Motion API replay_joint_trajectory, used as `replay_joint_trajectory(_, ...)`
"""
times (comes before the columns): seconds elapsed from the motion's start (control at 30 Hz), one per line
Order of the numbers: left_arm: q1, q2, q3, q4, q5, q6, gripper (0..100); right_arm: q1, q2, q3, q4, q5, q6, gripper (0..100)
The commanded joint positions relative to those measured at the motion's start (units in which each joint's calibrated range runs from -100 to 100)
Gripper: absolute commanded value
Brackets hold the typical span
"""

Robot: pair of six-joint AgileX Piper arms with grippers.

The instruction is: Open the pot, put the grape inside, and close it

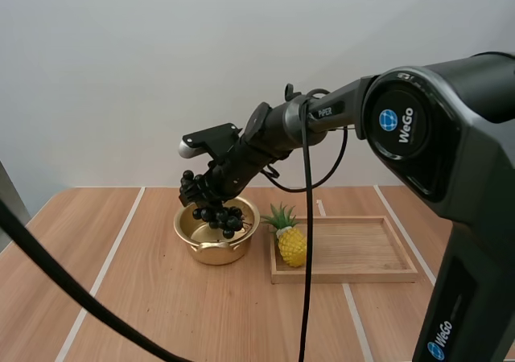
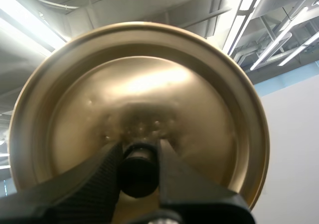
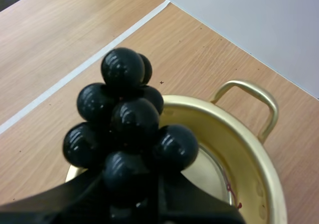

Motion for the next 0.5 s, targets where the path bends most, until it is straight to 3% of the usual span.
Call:
replay_joint_trajectory(0.0, -0.08, 0.2, 0.0, 0.9, -0.1, 0.2, 0, 0.0, 0.5, 0.0, 0.2, -1.7, -0.9, 0)
replay_joint_trajectory(0.47, -0.08, -0.1, 0.0, 0.9, 0.3, 0.2, 0, 0.0, 3.4, 0.2, -5.5, 4.6, -0.7, 0)
